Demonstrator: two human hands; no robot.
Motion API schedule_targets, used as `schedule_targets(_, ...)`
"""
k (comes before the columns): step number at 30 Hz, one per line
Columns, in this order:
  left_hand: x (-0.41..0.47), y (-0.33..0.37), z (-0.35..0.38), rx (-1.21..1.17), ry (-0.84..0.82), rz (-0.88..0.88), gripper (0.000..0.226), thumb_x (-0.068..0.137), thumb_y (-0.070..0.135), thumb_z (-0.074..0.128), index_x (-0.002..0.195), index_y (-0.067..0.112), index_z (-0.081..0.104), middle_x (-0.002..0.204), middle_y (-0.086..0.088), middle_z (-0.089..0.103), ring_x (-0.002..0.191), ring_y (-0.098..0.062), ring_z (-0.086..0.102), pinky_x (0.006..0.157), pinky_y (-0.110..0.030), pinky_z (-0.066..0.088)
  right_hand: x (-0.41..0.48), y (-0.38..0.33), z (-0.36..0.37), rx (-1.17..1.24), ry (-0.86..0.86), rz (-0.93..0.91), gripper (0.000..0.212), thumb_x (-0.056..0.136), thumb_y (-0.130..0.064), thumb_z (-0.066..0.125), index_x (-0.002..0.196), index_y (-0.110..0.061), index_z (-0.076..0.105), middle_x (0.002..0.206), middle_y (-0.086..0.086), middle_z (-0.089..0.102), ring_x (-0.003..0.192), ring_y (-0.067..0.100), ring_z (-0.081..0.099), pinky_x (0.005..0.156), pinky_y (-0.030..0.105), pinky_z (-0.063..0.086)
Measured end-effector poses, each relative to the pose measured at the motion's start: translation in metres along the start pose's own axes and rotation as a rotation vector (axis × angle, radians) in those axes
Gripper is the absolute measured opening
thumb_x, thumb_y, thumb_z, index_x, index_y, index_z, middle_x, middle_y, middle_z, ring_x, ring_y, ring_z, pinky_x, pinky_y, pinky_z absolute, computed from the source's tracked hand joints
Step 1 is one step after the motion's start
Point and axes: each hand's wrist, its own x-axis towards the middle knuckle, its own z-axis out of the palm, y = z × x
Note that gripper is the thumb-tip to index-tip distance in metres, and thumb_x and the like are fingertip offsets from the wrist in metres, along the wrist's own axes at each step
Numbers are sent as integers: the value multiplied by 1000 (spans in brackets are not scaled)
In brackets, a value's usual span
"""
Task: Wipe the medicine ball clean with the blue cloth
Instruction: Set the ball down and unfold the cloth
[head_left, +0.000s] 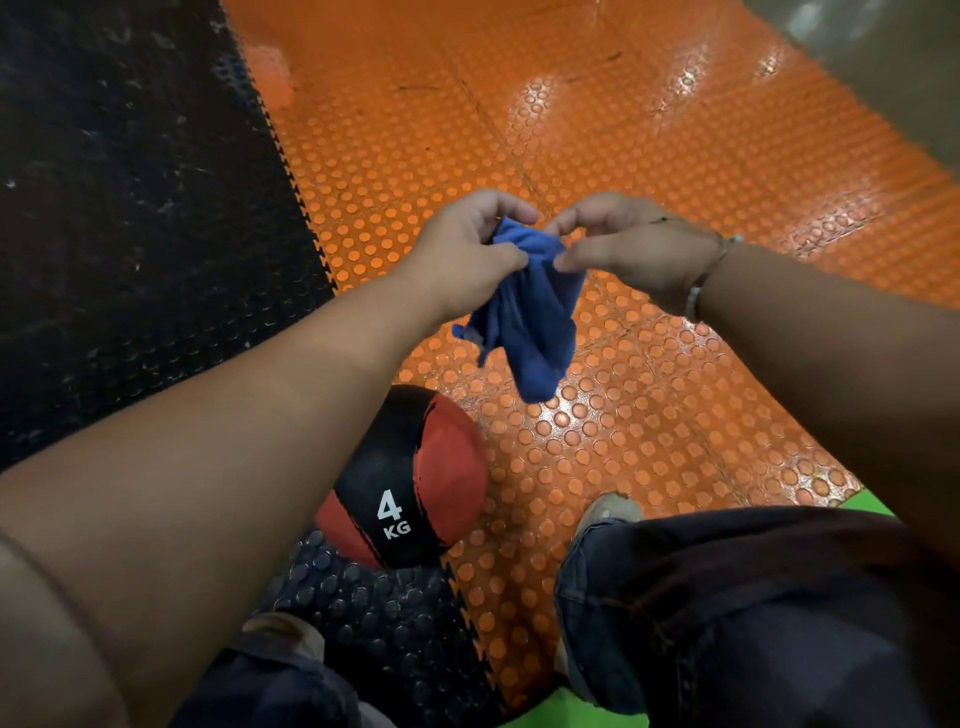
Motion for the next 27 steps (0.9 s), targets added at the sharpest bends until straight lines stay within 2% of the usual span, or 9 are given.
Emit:
schedule_targets(3, -5, 1, -13, -96, -31, 9, 38, 88, -14, 46, 94, 23, 53, 78, 1, 55, 59, -5, 51, 58, -20, 42, 2, 18, -2, -205, -85, -14, 26, 73, -12, 73, 83, -33, 61, 137, -3, 35, 127, 14, 31, 103, 27, 22)
schedule_targets(7, -9, 1, -29, -102, -74, -9, 38, 90, -13, 45, 98, 23, 53, 73, 1, 48, 50, 1, 45, 50, -12, 37, 7, 38, -4, -716, -280, 56, 24, 69, -37, 75, 72, -49, 55, 150, -13, 24, 140, 25, 13, 113, 52, 15)
schedule_targets(11, -6, -13, -31, -88, -102, -95, 37, 91, -13, 46, 108, 19, 54, 77, 0, 54, 56, 3, 54, 57, -11, 45, 14, 49, -10, -571, -314, 89, 22, 74, -23, 73, 63, -36, 59, 129, -8, 52, 124, 17, 45, 109, 38, 32)
schedule_targets(13, 2, -24, -26, -7, -96, -141, 37, 91, -12, 48, 113, 17, 56, 81, 1, 57, 65, -2, 56, 61, -10, 46, 20, 55, -12, -611, -307, 102, 19, 73, -22, 73, 61, -30, 60, 99, 1, 66, 96, 21, 59, 89, 34, 48)
schedule_targets(15, 17, -38, -19, 230, -43, -177, 39, 90, -7, 54, 119, 17, 57, 81, 4, 57, 70, -9, 54, 58, -9, 43, 30, 66, -15, -731, -295, 91, 12, 73, -25, 75, 67, -26, 64, 82, 3, 65, 82, 22, 60, 75, 31, 49)
schedule_targets(19, 42, -67, 6, 853, 17, -237, 33, 84, 9, 60, 110, 27, 67, 101, -1, 65, 92, -25, 61, 75, -31, 51, 48, 94, -29, -967, -228, 45, 18, 77, -27, 69, 94, -20, 72, 96, 5, 67, 91, 25, 59, 78, 32, 49)
schedule_targets(21, 53, -79, 28, 903, 35, -248, 28, 81, 9, 59, 100, 28, 67, 106, -3, 67, 98, -28, 60, 73, -31, 46, 52, 113, -34, -1039, -141, -7, 20, 81, -27, 62, 98, -20, 70, 102, 8, 67, 95, 29, 58, 79, 35, 49)
schedule_targets(24, 59, -98, 66, 929, 17, -263, 25, 84, 9, 56, 103, 24, 64, 110, -5, 64, 105, -29, 57, 71, -30, 38, 50, 157, -31, -1176, -8, -86, 25, 88, -32, 50, 105, -20, 65, 107, 3, 65, 101, 28, 57, 80, 36, 49)
schedule_targets(27, 50, -129, 105, 1099, -175, -248, 32, 87, 5, 47, 111, 21, 60, 119, -6, 61, 112, -30, 56, 83, -32, 44, 29, 211, -13, -1307, -53, -248, 20, 89, -30, 51, 100, -23, 67, 101, -4, 65, 93, 24, 60, 72, 34, 45)
